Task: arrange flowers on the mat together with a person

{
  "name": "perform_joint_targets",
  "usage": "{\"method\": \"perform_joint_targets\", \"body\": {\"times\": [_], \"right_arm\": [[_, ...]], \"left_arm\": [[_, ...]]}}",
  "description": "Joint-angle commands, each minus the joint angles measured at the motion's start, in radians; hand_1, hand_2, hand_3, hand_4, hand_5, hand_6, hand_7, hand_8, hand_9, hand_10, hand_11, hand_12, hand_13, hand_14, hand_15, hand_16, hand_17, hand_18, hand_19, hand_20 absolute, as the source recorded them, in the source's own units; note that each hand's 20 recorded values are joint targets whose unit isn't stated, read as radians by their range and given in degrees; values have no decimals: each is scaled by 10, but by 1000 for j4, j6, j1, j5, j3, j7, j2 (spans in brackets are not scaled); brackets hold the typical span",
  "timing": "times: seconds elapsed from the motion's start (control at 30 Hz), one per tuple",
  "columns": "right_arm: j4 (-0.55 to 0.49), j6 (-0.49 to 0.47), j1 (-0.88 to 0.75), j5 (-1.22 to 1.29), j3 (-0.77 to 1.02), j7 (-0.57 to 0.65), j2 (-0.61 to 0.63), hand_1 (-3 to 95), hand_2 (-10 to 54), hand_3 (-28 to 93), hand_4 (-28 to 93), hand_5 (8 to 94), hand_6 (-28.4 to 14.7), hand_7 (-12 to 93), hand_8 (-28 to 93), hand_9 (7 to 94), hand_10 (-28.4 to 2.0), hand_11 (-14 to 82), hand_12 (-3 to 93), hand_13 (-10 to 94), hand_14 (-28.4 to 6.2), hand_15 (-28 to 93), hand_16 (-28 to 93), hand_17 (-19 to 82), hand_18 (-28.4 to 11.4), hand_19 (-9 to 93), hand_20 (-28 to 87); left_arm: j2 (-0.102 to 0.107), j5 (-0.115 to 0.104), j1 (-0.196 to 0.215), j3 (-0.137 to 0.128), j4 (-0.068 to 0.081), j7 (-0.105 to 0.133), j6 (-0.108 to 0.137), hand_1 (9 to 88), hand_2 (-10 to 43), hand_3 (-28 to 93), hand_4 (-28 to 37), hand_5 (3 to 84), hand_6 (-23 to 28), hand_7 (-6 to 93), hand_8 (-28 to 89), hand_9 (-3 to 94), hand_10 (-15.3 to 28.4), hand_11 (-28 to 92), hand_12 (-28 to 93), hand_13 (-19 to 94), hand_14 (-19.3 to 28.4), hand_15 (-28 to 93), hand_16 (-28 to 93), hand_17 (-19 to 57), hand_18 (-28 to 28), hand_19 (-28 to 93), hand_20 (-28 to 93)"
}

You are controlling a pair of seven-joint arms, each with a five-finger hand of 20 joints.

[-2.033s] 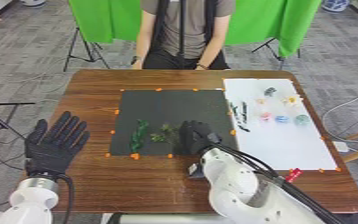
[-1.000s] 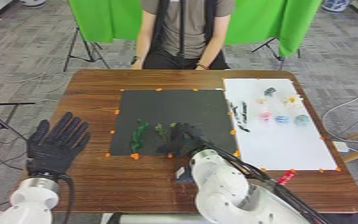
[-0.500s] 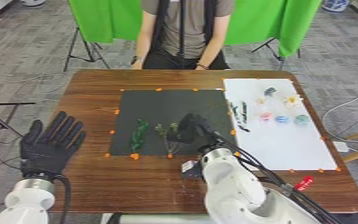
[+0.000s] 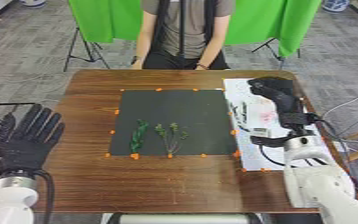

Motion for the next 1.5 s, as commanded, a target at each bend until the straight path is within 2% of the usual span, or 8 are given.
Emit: {"method": "perform_joint_targets", "body": {"times": [0.03,0.53,1.2,1.27,1.37,1.43,1.47,1.5], "right_arm": [[-23,-11,-257,100,255,-151,0,243,73,780,-219,516,-30,240,-139,508,-149,160,195,378,-137,272,216,107,-173,434,117],[-49,-31,-405,262,409,-217,-54,233,64,782,-217,497,-29,204,-120,491,-150,123,185,373,-142,225,235,102,-175,411,126],[-63,-79,-467,315,445,-238,-90,236,79,791,-206,508,-31,207,-122,500,-150,129,182,379,-141,224,237,106,-171,401,128],[-70,-65,-482,316,448,-249,-90,236,80,790,-206,507,-31,208,-122,499,-151,128,182,379,-141,225,237,107,-171,400,129],[-67,-88,-496,282,477,-241,-90,235,78,792,-205,496,-29,204,-123,492,-152,127,182,379,-142,225,237,107,-171,401,129],[-69,-88,-498,306,486,-256,-89,235,76,793,-204,493,-29,204,-122,489,-154,126,182,378,-142,225,236,106,-171,402,129],[-72,-89,-500,311,491,-258,-91,235,76,793,-205,492,-28,204,-122,489,-153,126,182,378,-142,225,236,106,-171,402,130],[-73,-83,-502,313,490,-266,-90,235,75,793,-205,492,-28,205,-121,489,-153,126,182,379,-142,225,236,106,-171,402,130]], "left_arm": [[0,-11,20,-23,-1,31,-40,234,165,744,-283,479,81,134,-98,402,138,176,69,265,143,292,-85,-73,130,350,101],[-15,-30,30,-22,-4,68,-78,236,155,744,-283,473,81,127,-95,400,138,168,68,269,137,277,-82,-69,130,342,100],[-31,-76,32,-14,-5,82,-52,237,156,744,-283,473,80,131,-95,403,139,170,71,276,137,275,-78,-63,128,334,105],[-29,-112,23,-7,2,89,-80,236,156,746,-283,473,79,132,-95,403,140,171,71,276,138,276,-78,-63,129,335,106],[-15,-69,15,-3,4,90,-87,236,155,748,-283,473,79,130,-96,403,140,170,70,277,137,276,-78,-63,129,336,107],[-21,-81,18,-2,1,92,-100,236,154,748,-283,473,80,130,-96,403,139,171,71,278,137,276,-78,-63,129,335,107],[-25,-71,18,0,8,86,-125,237,153,748,-283,473,80,130,-96,404,139,171,71,278,137,275,-78,-63,129,335,107],[-28,-29,22,-3,29,63,-205,236,153,749,-283,473,79,130,-96,403,139,171,71,278,137,275,-78,-63,129,335,107]]}}
